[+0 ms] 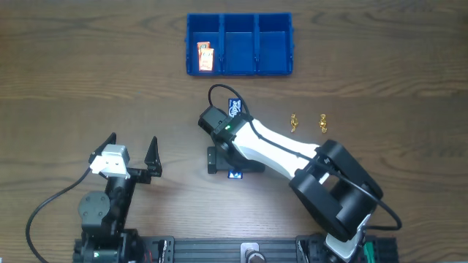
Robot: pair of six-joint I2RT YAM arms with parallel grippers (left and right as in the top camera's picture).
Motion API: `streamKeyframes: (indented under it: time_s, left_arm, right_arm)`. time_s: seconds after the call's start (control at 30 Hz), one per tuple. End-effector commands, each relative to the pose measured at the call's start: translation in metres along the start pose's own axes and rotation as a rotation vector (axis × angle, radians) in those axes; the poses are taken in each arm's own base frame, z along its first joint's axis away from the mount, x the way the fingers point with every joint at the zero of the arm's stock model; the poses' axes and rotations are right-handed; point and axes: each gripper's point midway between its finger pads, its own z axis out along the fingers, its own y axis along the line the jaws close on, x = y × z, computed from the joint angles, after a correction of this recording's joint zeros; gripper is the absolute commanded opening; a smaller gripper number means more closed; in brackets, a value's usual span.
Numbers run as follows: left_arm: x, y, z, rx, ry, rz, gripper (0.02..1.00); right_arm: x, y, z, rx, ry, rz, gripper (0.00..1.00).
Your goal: Sort Candies Into Trays
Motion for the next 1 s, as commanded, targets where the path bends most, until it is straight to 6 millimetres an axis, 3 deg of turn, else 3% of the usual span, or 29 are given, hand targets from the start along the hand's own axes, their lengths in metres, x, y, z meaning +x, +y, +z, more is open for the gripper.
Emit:
streamKeyframes:
  time_s: [0.03, 0.2, 0.67, 0.87, 0.93, 1.0]
  left_arm:
    - [0.016, -0.002, 0.001, 0.015, 0.046, -0.003, 0.996]
    - [0.016, -0.002, 0.001, 0.015, 0.046, -0.003, 0.996]
    - [0.016, -0.002, 0.001, 0.015, 0.046, -0.003, 0.998]
    - [0.016, -0.002, 0.001, 0.015, 0.046, -0.003, 0.996]
    - [0.016, -0.002, 0.001, 0.015, 0.046, -0.003, 0.998]
    - [0.016, -0.002, 0.001, 0.015, 0.046, -0.003, 0.998]
  right_arm:
    - [-0.002, -0.006, 0.005, 0.037, -0.017, 0.026, 1.000]
    - [-0.006, -0.005, 0.009, 0.038, -0.027, 0.026, 0.899]
    - [-0.006, -0.005, 0.010, 0.036, -0.029, 0.029, 0.292]
    - [-0.009, -0.006, 0.007, 0.043, -0.049, 0.051, 0.176]
    - [-0.013, -0.005, -0.002, 0.035, -0.075, 0.049, 0.145]
    - [-0.019, -0.005, -0.023, 0.038, -0.125, 0.049, 0.132]
